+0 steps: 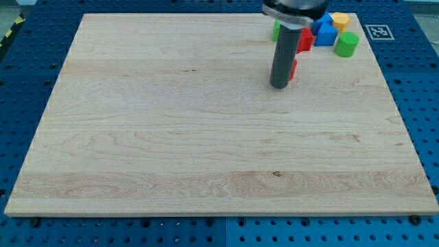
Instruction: Push the red circle into the green circle
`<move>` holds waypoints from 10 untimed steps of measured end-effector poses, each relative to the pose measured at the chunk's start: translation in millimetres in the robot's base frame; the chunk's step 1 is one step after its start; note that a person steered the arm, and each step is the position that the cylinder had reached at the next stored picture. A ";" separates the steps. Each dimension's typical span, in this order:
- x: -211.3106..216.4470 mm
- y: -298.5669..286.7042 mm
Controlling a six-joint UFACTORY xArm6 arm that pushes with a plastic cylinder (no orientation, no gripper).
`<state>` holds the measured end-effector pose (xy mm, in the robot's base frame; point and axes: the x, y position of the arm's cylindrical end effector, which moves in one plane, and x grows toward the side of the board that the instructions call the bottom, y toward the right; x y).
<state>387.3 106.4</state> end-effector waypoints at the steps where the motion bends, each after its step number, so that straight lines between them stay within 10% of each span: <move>1: -9.6 12.2; 5: -31.5 -40.6; 10: -50.3 62.7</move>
<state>337.0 169.1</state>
